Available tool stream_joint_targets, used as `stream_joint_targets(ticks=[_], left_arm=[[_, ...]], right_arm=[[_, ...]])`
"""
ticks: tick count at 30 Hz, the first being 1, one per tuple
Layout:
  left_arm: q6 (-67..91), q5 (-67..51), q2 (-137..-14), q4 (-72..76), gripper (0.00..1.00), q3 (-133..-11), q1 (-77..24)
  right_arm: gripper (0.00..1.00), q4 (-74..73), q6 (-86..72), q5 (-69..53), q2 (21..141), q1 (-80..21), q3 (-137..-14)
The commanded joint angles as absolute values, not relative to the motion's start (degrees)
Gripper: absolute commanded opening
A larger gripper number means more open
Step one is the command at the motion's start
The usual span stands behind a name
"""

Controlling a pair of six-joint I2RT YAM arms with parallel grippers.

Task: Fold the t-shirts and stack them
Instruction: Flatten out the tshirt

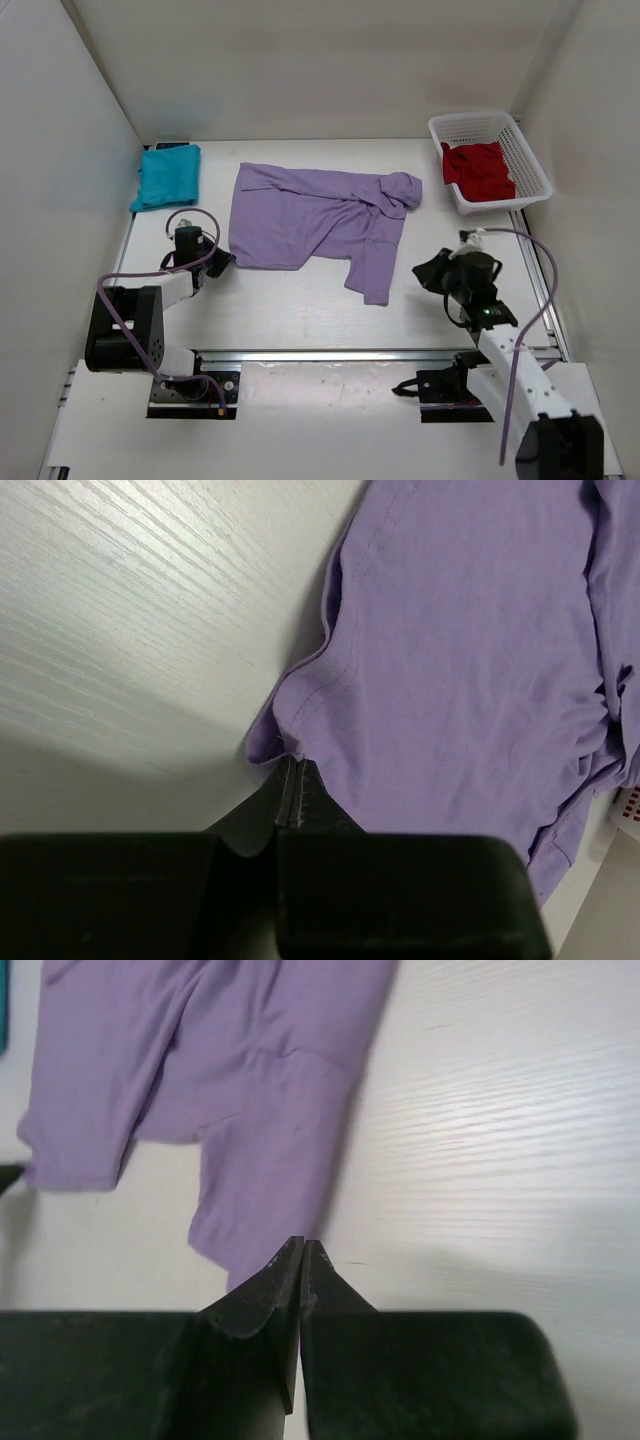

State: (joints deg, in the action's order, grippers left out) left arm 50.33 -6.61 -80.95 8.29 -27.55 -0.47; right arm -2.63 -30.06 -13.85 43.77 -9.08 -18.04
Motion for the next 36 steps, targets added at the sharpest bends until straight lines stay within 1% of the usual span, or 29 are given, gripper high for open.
stream_joint_targets(ticks=[1,2,3,5,6,8,9,10,12,16,19,24,28,30,32,35,36], left_arm=[[51.06,-7.30,-79.63,10.37,0.00,-27.07,-0.26],[50.89,-6.95,-79.54,10.55,0.00,-27.24,-0.96],[50.98,-6.86,-79.89,10.55,0.00,-27.25,-1.31],[51.24,-6.42,-79.72,10.81,0.00,-27.07,-2.11],[51.07,-6.42,-79.19,10.81,0.00,-27.16,-1.94],[50.63,-5.81,-78.93,10.29,0.00,-27.16,-2.29],[50.45,-5.54,-78.32,10.20,0.00,-27.16,-1.85],[50.54,-5.28,-78.40,10.54,0.00,-26.72,-2.28],[50.71,-5.45,-78.05,10.90,0.00,-26.81,-2.55],[50.62,-5.36,-77.52,10.90,0.00,-26.37,-2.37],[50.45,-5.27,-77.69,10.81,0.00,-26.28,-2.46],[50.54,-4.83,-77.26,10.20,0.00,-26.28,-2.46],[50.54,-4.66,-77.17,10.28,0.00,-25.84,-2.11],[50.19,-4.22,-76.73,9.76,0.00,-26.02,-2.02],[50.36,-3.96,-76.21,9.58,0.01,-25.67,-2.02],[50.27,-3.25,-74.98,9.40,0.04,-25.40,-2.11],[50.19,-3.69,-74.88,9.23,0.04,-25.31,-2.37]], right_arm=[[0.01,-2.10,-32.00,-23.03,38.76,-2.72,-15.11],[0.02,-4.72,-30.60,-22.16,39.37,-3.68,-15.99],[0.03,-5.53,-29.02,-18.15,40.25,-8.13,-17.82],[0.06,-5.98,-28.22,-9.89,43.05,-19.89,-19.07],[0.09,-6.59,-28.21,-6.54,46.20,-23.34,-21.42],[0.16,-9.83,-25.77,4.26,51.99,-34.14,-25.47],[0.22,-10.80,-25.32,4.48,56.56,-35.58,-27.84],[0.31,-11.42,-24.01,4.66,60.78,-36.38,-30.38],[0.34,-11.69,-22.94,4.48,66.15,-39.01,-32.85],[0.33,-11.69,-22.33,8.79,73.81,-42.45,-36.38],[0.33,-13.61,-22.33,11.41,76.72,-44.12,-37.35],[0.33,-18.62,-23.46,16.87,81.20,-50.62,-41.22],[0.32,-19.68,-24.96,19.50,85.33,-51.33,-42.19],[0.22,-20.56,-25.57,20.56,86.83,-51.42,-42.80],[0.18,-20.04,-26.45,22.14,87.45,-51.59,-42.54],[0.17,-19.34,-26.64,23.73,86.49,-50.72,-42.28],[0.14,-18.64,-26.80,22.95,86.31,-50.10,-41.93]])
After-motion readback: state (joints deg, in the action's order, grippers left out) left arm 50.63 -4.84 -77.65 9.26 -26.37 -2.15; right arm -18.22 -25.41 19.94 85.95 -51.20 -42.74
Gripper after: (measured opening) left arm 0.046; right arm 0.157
